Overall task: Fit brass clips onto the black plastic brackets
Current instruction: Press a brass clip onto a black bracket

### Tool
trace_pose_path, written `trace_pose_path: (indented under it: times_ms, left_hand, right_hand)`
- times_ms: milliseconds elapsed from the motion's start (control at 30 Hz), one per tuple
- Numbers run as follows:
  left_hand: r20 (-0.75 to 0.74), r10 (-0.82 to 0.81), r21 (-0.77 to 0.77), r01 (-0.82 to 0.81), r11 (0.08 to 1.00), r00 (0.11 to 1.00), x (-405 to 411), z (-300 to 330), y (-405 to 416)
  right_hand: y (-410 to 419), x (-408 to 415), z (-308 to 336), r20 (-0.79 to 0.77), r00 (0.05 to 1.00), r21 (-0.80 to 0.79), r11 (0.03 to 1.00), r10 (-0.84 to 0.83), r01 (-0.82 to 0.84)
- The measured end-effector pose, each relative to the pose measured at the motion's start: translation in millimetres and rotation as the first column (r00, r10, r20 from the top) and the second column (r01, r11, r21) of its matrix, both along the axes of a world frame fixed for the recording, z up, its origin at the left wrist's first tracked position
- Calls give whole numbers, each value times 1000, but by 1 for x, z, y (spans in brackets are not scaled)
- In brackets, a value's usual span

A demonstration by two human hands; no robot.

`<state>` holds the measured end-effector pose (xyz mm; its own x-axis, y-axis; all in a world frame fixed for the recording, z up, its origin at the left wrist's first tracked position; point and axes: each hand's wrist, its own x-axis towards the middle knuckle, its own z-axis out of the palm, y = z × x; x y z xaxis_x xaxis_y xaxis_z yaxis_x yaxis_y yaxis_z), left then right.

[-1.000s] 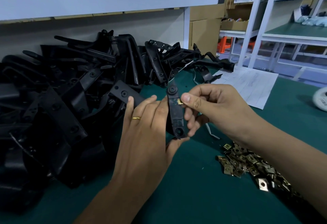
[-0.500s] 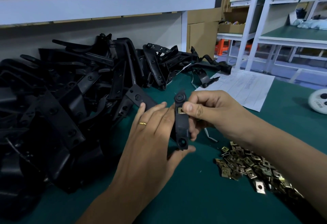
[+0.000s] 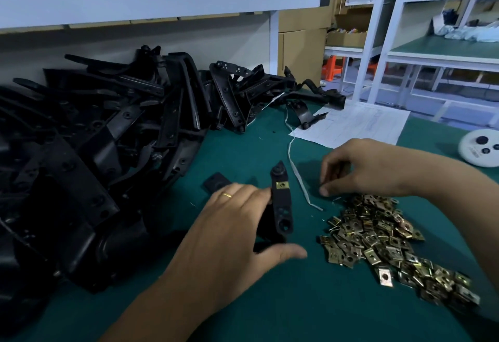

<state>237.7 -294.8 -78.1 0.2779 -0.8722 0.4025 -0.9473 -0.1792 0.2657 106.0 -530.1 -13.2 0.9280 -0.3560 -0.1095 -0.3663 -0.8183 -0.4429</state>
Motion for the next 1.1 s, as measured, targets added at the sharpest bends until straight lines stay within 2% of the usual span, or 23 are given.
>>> trace_pose_path:
  times_ms: [167,367,567,700,867,1100]
  left_hand:
    - [-103,-64,52,70,996,993,4,-5,1]
    - [-194,-69,64,83,995,979,7,-7,0]
    - [-209,-67,57,80,995,976,4,-5,2]
    - [-186,-18,37,26,999,982,5,-4,3]
    - [-163,39,17,-36,999,986,5,-3,3]
    - [-159,39,17,-37,999,986,4,-2,2]
  right_hand:
    - [6,-3,5,-78,993,139,988,84,-73]
    - [12,-5,9,-135,985,96,991,108,-96]
    - [18,-5,8,-158,977,75,989,140,-130]
    - [23,-4,8,-209,974,-33,995,81,-90]
    - [32,-2,7,-282,957,-50,995,70,-88]
    - [31,-1,6,-287,958,-205,978,-16,-45]
